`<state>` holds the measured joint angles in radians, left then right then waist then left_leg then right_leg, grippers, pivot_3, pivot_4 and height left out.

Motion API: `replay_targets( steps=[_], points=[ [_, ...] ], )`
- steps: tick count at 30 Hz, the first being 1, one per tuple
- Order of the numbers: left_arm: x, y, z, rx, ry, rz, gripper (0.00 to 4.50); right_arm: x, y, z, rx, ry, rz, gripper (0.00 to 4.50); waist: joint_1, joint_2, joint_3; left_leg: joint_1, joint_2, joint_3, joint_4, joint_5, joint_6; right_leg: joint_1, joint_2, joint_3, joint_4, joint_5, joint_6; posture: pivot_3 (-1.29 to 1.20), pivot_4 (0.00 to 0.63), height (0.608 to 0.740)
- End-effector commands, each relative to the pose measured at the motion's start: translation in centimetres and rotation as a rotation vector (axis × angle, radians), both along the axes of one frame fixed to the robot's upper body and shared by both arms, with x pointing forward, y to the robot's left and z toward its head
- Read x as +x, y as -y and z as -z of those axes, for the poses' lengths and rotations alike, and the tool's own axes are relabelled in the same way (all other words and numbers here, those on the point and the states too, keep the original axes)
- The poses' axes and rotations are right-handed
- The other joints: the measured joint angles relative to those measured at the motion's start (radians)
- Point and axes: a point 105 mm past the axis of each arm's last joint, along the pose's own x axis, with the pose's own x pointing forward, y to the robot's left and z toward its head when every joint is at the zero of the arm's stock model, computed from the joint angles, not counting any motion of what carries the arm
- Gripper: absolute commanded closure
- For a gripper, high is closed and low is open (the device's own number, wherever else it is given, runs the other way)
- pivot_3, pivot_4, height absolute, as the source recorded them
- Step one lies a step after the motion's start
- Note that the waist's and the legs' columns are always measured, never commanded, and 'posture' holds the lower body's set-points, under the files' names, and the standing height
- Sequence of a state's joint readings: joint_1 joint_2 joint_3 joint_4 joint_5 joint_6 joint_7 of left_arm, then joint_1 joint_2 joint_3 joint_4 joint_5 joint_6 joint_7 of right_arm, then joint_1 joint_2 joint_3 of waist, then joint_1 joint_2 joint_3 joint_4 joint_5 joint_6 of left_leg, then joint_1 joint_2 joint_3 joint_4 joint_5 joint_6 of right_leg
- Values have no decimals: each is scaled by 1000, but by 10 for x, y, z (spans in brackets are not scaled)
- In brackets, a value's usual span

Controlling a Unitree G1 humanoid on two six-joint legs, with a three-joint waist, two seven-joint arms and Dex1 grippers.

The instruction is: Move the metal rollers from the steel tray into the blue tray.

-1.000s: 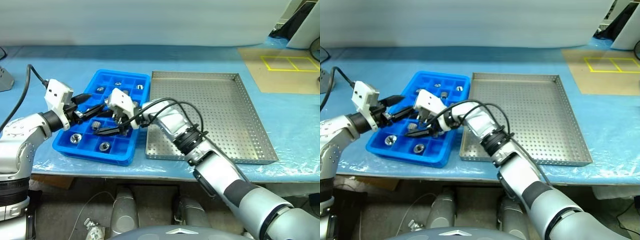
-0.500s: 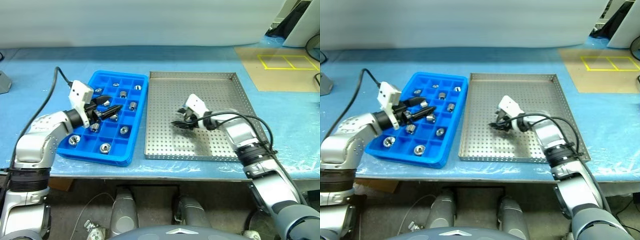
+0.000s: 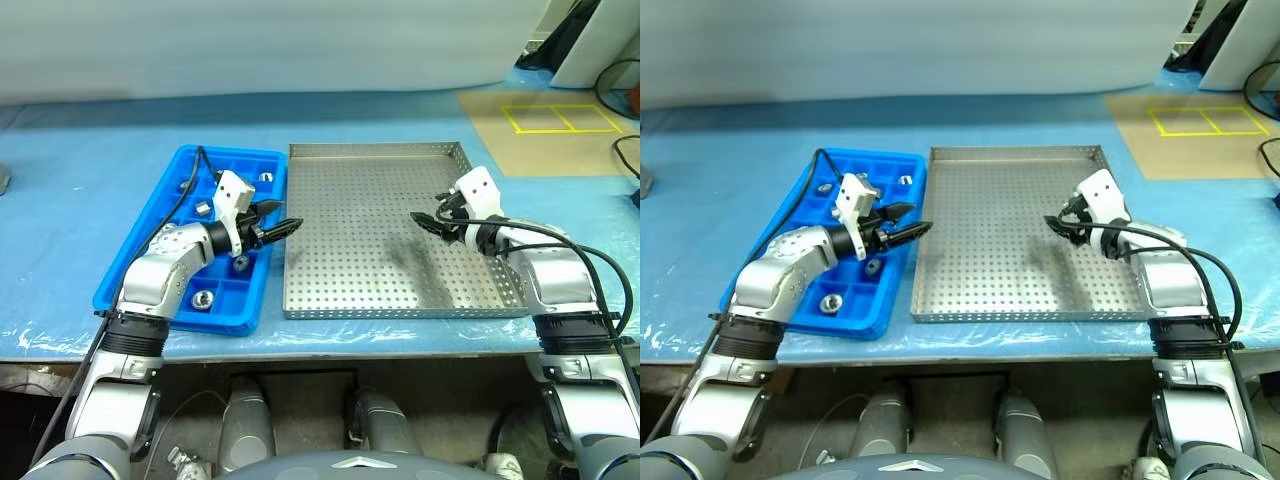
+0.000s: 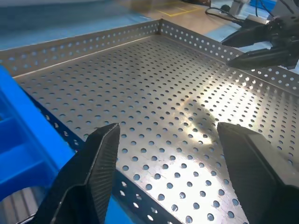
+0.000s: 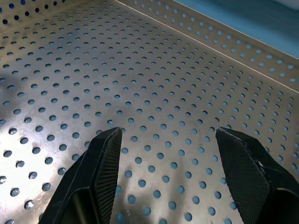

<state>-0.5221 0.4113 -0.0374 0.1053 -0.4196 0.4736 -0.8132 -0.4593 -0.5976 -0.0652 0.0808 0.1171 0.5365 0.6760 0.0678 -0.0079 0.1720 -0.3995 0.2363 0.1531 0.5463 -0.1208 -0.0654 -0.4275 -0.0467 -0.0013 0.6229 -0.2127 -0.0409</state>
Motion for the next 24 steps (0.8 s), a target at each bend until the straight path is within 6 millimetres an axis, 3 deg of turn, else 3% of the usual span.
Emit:
replay_targets(
  steps=[1,7,14,24],
  points=[
    [2,3,-11,5,57,28,992,-2,0,-13,30,55,32,1186,-2,0,0,0,0,0,0,0,0,0,0,0,0,0,0,-198,150,740],
    [-1,0,-4,34,43,37,992,-3,-2,-9,34,51,41,1186,-19,0,0,1,0,1,0,-1,2,0,0,1,0,0,0,-204,150,740],
    [1,-5,-9,30,57,17,992,1,-10,-9,46,52,23,1186,-24,0,0,2,0,1,0,-1,2,1,0,1,0,0,0,-182,150,740],
    [2,-14,-9,33,73,-29,992,-3,-29,-16,83,34,-92,1186,-23,0,0,2,0,1,0,-1,2,1,0,1,0,0,0,-146,150,740]
  ],
)
